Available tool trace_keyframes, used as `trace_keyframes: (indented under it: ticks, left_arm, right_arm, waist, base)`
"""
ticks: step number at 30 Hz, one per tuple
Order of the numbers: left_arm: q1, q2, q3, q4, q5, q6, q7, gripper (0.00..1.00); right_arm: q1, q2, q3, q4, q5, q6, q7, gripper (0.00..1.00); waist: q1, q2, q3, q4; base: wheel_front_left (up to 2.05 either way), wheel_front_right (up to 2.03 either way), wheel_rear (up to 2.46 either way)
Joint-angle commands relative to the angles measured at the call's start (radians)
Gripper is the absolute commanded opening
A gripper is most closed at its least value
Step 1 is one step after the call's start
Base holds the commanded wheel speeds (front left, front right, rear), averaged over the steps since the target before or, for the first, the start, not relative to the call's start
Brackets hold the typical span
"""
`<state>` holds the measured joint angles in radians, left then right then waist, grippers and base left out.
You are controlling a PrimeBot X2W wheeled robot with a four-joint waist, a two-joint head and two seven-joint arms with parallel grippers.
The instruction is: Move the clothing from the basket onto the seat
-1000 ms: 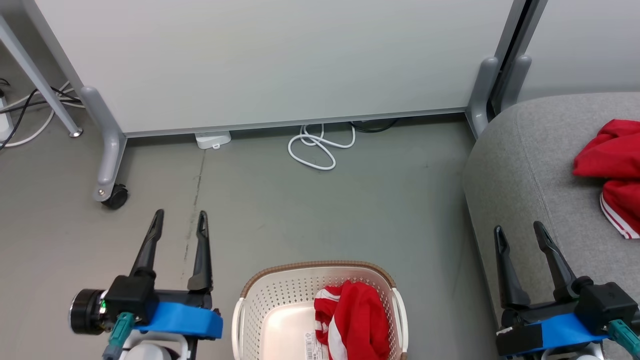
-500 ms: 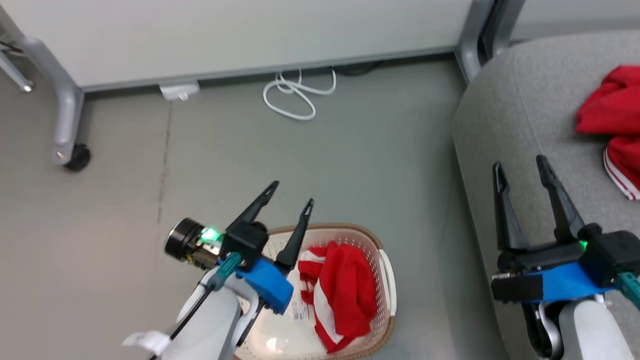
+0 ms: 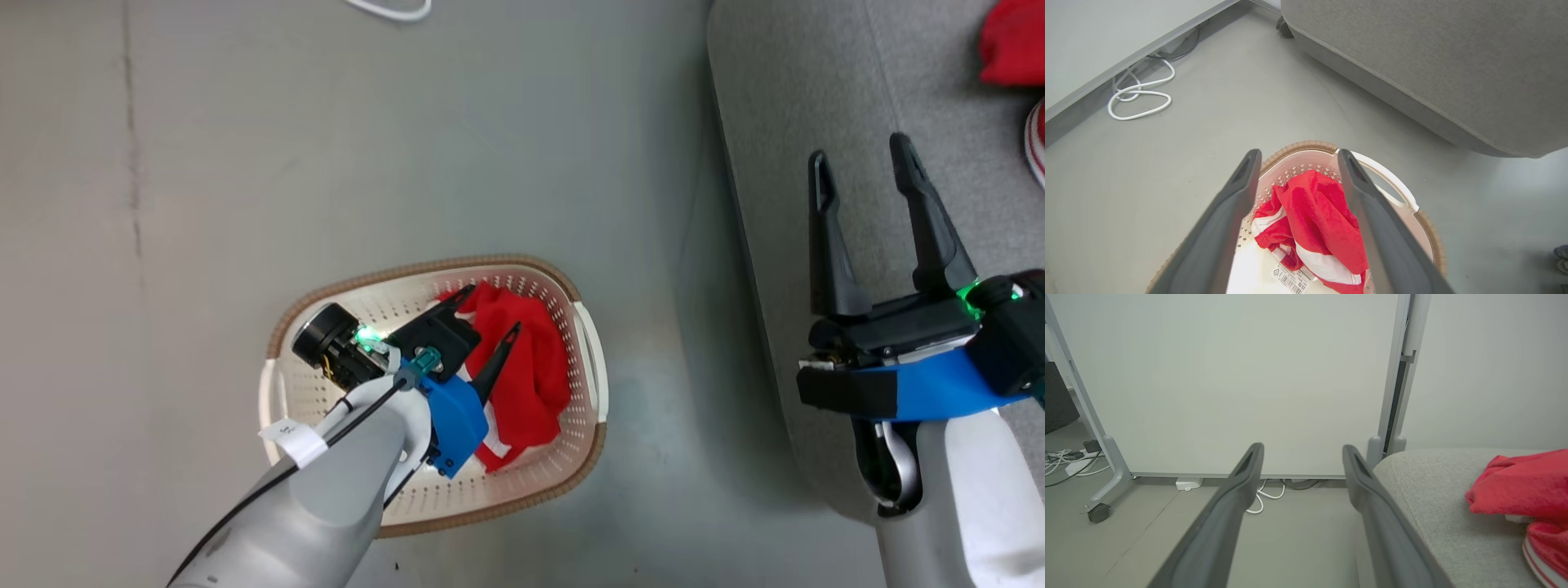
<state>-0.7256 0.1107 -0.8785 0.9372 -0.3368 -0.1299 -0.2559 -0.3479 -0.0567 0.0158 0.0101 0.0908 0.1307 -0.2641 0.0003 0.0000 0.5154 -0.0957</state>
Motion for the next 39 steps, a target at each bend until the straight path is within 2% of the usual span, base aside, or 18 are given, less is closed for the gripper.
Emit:
trace_keyframes:
  ticks: [1,15,28,34,39]
  left_arm:
    - [-0.04,0.005,-0.03,0.026,-0.018,0.0,0.002,1.0]
    - [-0.205,0.014,-0.257,0.202,-0.229,0.0,0.077,1.0]
    - [-0.344,0.049,-0.331,0.281,-0.324,0.0,0.141,1.0]
    - [-0.352,0.025,-0.334,0.292,-0.364,0.0,0.174,1.0]
    - [-0.383,0.036,-0.352,0.276,-0.387,0.0,0.161,1.0]
  right_arm:
    - [-0.029,-0.001,0.003,-0.011,0.004,0.0,-0.001,1.0]
    - [-0.149,-0.007,0.03,-0.065,0.003,0.0,-0.001,1.0]
    - [-0.158,-0.002,0.038,-0.11,0.015,0.0,-0.001,1.0]
    - [-0.136,0.002,0.04,-0.135,0.027,0.0,-0.001,1.0]
    - [-0.133,0.004,0.042,-0.143,0.031,0.0,-0.001,1.0]
  waist:
    - [-0.0003,0.0,0.091,-0.04]
    - [-0.0003,0.0,0.334,-0.068]
    - [-0.0003,0.0,0.48,-0.101]
    - [-0.0003,0.0,0.514,-0.107]
    - [-0.0003,0.0,0.538,-0.116]
  base:
    - [0.0,0.0,0.0]
    - [0.0,0.0,0.0]
    - [0.0,0.0,0.0]
    - [0.0,0.0,0.0]
    - [0.0,0.0,0.0]
